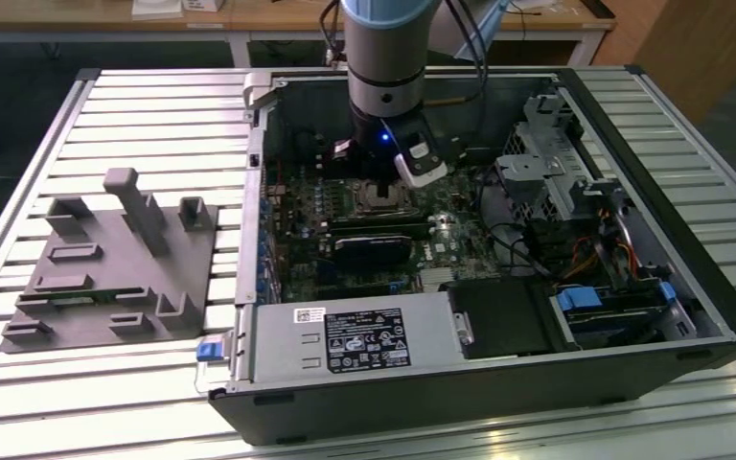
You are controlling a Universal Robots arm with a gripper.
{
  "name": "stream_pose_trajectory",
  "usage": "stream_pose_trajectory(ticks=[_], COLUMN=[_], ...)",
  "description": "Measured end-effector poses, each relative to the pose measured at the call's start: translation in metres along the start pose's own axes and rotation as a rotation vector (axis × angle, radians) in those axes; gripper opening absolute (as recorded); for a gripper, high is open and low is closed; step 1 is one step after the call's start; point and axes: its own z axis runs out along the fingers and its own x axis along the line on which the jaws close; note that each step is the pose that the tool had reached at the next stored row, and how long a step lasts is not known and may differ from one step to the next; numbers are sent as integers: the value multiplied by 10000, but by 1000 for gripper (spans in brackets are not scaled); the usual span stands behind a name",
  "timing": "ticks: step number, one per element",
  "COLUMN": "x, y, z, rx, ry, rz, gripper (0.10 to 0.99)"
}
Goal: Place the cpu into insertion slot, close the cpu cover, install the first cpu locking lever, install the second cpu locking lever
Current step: 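Install the second cpu locking lever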
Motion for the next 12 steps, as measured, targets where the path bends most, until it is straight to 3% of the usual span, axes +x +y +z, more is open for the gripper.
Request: stream_pose_trajectory(ticks=[4,12], x=[-18,-18], y=[56,69], z=[10,12], rx=[195,206], ry=[-23,-25], rz=[-17,-18], gripper=[106,106])
